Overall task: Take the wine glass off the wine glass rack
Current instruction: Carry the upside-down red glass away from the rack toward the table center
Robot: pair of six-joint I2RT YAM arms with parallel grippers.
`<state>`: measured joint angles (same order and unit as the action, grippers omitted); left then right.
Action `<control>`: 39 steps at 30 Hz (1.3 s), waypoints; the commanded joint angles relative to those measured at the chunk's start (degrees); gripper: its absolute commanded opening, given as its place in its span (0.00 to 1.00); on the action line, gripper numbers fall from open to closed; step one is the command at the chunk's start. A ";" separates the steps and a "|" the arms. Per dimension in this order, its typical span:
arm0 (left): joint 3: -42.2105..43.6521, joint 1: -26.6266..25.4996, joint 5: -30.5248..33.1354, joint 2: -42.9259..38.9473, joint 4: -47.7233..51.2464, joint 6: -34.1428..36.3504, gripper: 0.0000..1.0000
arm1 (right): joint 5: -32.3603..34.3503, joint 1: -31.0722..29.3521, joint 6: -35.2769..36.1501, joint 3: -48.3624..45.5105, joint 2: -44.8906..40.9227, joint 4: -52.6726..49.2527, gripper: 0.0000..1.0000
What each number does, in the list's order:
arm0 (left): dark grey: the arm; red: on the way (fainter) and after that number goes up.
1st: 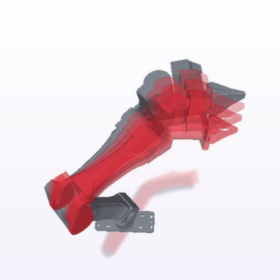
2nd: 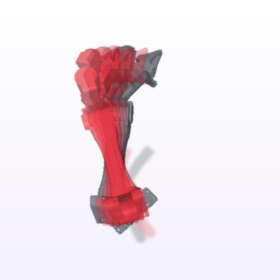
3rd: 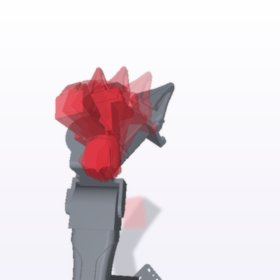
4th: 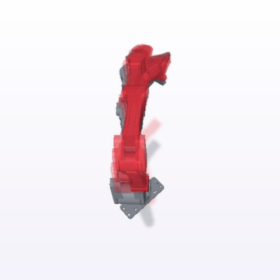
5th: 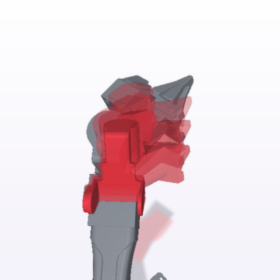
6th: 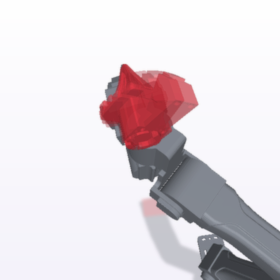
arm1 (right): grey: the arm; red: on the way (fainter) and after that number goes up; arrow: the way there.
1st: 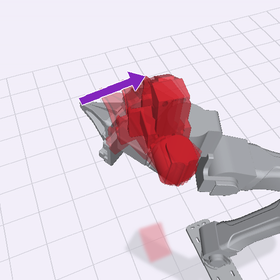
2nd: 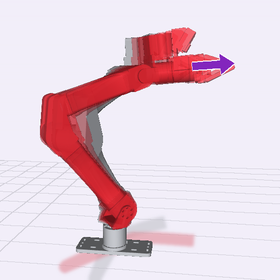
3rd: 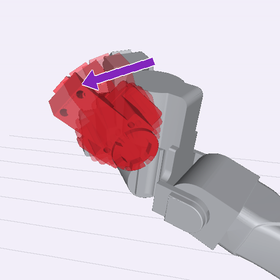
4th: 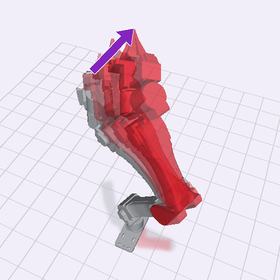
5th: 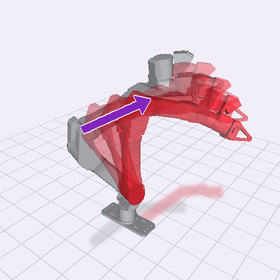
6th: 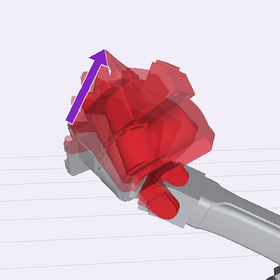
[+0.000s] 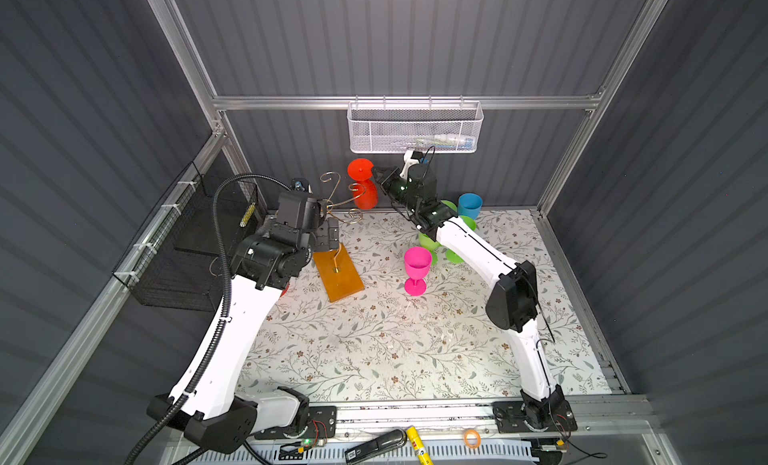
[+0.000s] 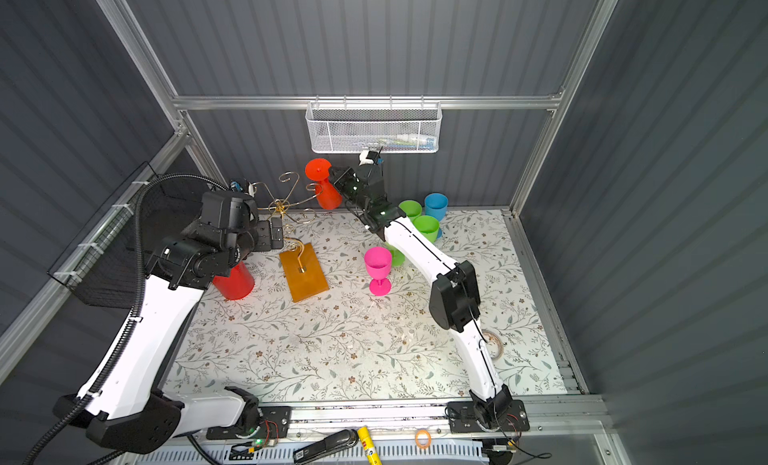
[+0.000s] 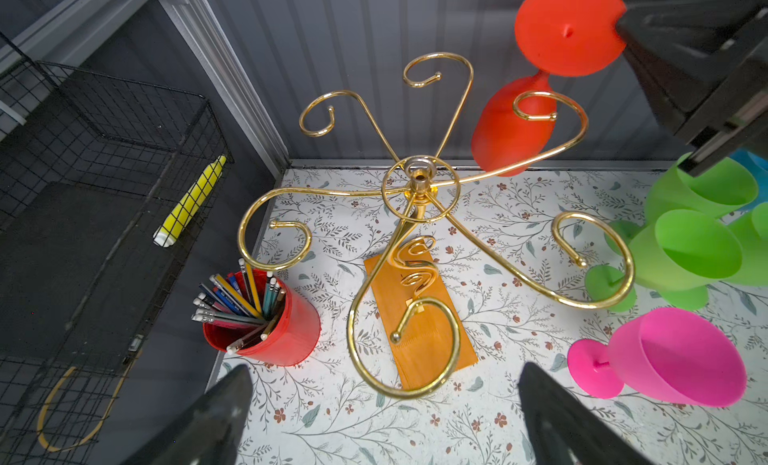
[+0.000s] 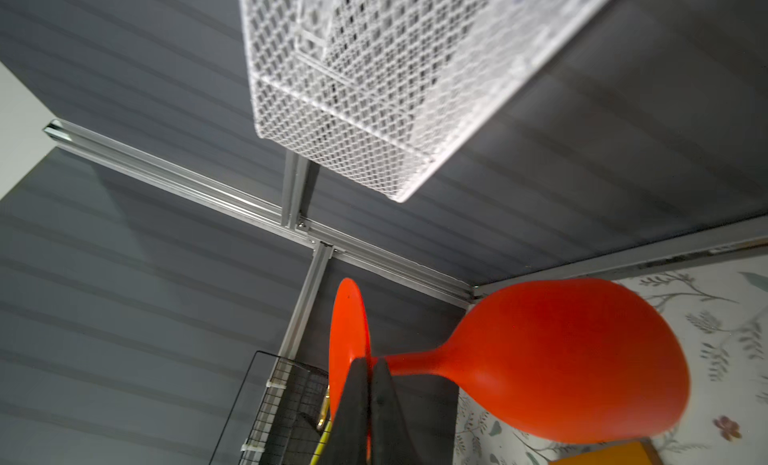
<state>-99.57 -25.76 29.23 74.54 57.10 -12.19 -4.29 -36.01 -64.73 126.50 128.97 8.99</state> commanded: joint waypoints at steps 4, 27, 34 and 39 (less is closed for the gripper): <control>-0.53 0.31 -1.99 -0.11 -1.16 0.85 1.00 | 1.34 0.92 4.13 -8.00 -9.18 5.77 0.00; 3.45 -0.31 -8.47 -2.07 -6.59 1.84 0.99 | 4.04 4.06 16.65 -41.86 -41.86 0.61 0.00; 4.32 -7.01 -8.81 -1.75 -10.55 5.40 0.98 | 5.23 5.28 20.68 -50.46 -54.87 -6.53 0.00; 2.99 -12.37 -9.32 -0.19 -12.37 7.08 0.96 | 6.68 6.28 21.93 -54.69 -62.08 -11.13 0.00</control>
<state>-95.39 -36.62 21.04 73.80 46.98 -7.51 0.84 -30.30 -45.19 73.41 69.41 1.74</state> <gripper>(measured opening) 0.965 0.049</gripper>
